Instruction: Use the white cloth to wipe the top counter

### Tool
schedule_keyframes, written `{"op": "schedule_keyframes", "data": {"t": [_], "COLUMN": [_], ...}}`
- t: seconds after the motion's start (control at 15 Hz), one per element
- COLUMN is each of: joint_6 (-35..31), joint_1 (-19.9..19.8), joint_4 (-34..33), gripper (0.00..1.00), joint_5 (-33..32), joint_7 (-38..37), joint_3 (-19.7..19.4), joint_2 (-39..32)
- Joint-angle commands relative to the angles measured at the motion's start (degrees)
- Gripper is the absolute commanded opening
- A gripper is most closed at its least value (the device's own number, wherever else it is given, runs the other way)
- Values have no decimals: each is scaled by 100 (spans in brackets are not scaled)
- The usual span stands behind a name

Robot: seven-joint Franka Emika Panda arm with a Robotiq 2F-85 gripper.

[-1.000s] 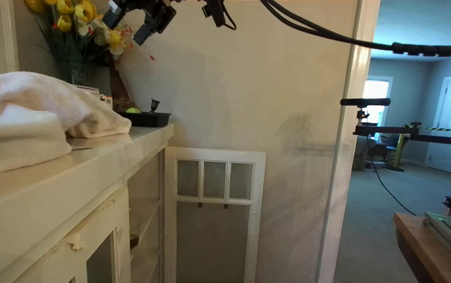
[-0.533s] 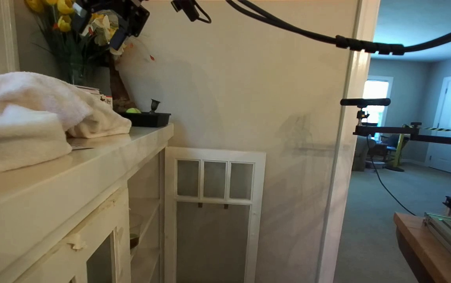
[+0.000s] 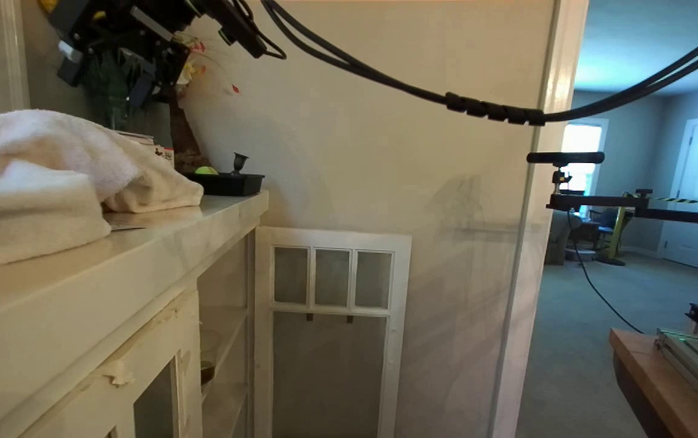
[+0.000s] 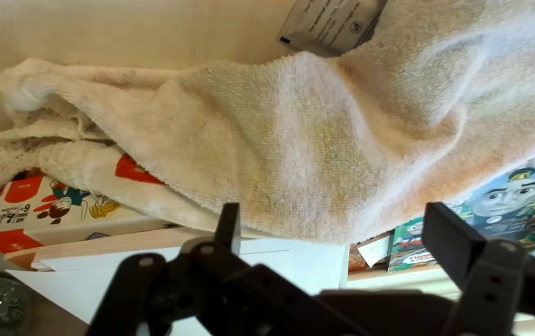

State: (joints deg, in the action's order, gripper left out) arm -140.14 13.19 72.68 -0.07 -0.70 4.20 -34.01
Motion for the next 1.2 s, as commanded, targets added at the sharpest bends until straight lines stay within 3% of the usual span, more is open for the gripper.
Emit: {"op": "schedule_keyframes", "data": {"t": [0.0,0.4,0.47,0.53,0.67,1.13], "joint_6": [421,858,921,945,987,1296], "joint_1": [-58,-2,11,28,47,88], "joint_4": [-1120,-2143,-2279,-2395,-2600,-2886], "gripper": [100,100,93,72,68,21], "joint_5": [66,49,47,34,36,17], "joint_7": [-64,-90,-93,-101,-103,-94], "joint_3": [125,122,121,112,113,87], "joint_2": [-763,-1549,-1640,-1715,-1846,-1943]}}
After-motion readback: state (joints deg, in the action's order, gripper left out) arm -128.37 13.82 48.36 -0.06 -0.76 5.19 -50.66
